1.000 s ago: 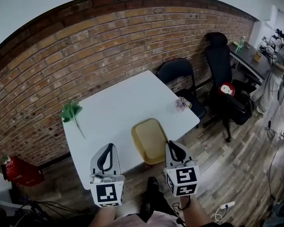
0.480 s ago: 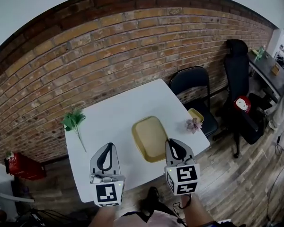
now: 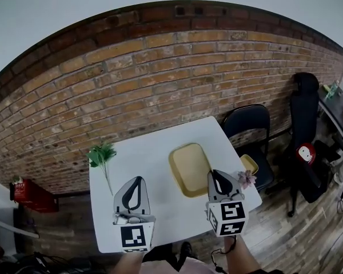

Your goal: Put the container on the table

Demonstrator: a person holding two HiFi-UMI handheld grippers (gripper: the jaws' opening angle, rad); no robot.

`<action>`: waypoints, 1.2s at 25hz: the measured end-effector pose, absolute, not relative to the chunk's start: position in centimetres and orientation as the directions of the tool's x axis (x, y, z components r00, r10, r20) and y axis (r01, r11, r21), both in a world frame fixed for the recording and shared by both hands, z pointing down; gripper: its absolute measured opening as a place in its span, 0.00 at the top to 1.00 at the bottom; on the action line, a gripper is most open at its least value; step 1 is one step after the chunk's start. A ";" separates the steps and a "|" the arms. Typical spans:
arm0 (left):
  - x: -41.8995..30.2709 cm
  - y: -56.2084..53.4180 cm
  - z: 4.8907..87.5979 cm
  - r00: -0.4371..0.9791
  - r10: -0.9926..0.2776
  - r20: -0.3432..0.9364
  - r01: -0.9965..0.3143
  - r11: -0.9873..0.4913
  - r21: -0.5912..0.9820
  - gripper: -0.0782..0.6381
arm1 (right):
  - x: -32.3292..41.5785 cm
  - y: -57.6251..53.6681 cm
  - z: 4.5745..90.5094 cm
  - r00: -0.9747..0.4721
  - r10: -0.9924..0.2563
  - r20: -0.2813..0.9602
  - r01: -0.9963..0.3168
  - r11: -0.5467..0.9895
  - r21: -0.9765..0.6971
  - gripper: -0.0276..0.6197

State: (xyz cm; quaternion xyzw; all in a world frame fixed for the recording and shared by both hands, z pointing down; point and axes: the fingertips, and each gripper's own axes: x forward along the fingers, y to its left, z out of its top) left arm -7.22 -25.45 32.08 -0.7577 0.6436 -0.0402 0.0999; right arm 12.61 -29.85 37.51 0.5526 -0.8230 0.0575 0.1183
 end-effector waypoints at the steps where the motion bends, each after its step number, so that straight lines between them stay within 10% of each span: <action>1: -7.5 -25.8 32.1 0.163 -0.984 -0.067 -0.968 -0.147 -0.202 0.88 | 12.4 -30.3 37.5 -0.363 -0.895 0.259 -0.922 0.385 0.038 0.93; 30: -12.0 -34.7 41.9 0.178 -0.976 0.129 -0.974 -0.193 -0.117 0.88 | 8.8 -36.8 50.2 -0.312 -0.794 0.521 -0.929 0.371 0.010 0.93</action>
